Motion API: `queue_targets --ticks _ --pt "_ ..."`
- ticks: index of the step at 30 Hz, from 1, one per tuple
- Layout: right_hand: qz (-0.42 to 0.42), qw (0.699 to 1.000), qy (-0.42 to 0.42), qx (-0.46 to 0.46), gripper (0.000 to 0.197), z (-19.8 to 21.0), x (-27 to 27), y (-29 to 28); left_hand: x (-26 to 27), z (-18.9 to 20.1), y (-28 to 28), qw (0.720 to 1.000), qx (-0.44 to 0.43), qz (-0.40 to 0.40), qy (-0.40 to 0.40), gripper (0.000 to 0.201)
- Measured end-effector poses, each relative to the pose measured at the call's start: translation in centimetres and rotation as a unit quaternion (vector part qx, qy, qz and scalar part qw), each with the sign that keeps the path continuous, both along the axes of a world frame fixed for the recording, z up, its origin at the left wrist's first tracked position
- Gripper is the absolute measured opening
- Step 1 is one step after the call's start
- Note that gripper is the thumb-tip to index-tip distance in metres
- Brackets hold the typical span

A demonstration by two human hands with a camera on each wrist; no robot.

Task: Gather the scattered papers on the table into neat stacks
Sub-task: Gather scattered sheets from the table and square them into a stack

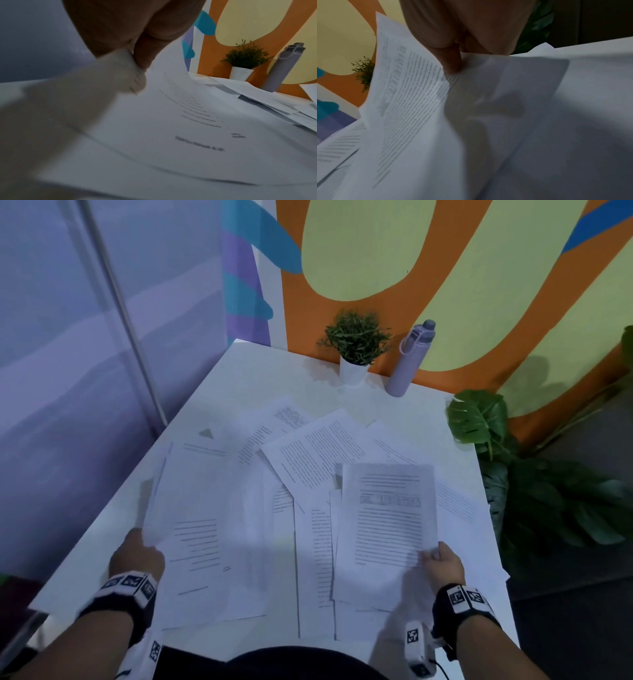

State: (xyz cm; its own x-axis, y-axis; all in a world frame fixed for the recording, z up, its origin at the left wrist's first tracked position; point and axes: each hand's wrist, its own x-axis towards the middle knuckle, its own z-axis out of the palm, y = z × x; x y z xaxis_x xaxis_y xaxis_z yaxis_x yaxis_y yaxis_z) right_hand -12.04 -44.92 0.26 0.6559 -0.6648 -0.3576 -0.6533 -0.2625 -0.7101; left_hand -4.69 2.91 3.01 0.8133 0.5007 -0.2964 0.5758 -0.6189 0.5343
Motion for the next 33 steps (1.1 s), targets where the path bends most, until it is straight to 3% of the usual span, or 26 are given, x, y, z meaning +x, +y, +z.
queue_targets --ticks 4,10,14,22,25,27,30,33 --pt "0.047 0.999 -0.003 0.024 0.042 0.5 -0.6 2.2 -1.0 0.6 0.6 0.995 -0.016 0.002 -0.097 0.017" --pt "0.121 0.991 0.053 0.016 0.031 -1.0 -0.5 4.1 -1.4 1.7 1.5 0.991 -0.011 -0.020 -0.128 0.014" --pt "0.127 0.991 0.043 -0.005 0.017 -0.5 0.2 4.0 -0.8 4.2 1.7 0.986 0.000 0.043 -0.162 0.016" --pt "0.114 0.993 -0.024 0.004 0.024 0.4 1.2 4.5 0.0 7.9 2.0 0.949 0.068 0.045 -0.304 0.014" --pt "0.093 0.994 -0.050 0.014 0.038 0.8 1.2 4.6 0.8 9.3 2.3 0.933 0.046 0.067 -0.349 0.021" --pt "0.082 0.994 -0.063 0.029 0.035 0.8 1.2 4.4 1.4 9.8 2.9 0.930 -0.002 0.069 -0.362 0.023" --pt "0.061 0.993 -0.079 0.054 0.021 0.7 1.1 3.8 2.8 10.4 3.4 0.925 -0.071 0.148 -0.344 0.008" --pt "0.036 0.992 -0.097 0.065 0.023 0.6 1.2 2.9 2.9 10.5 1.1 0.908 -0.187 0.194 -0.320 0.014"
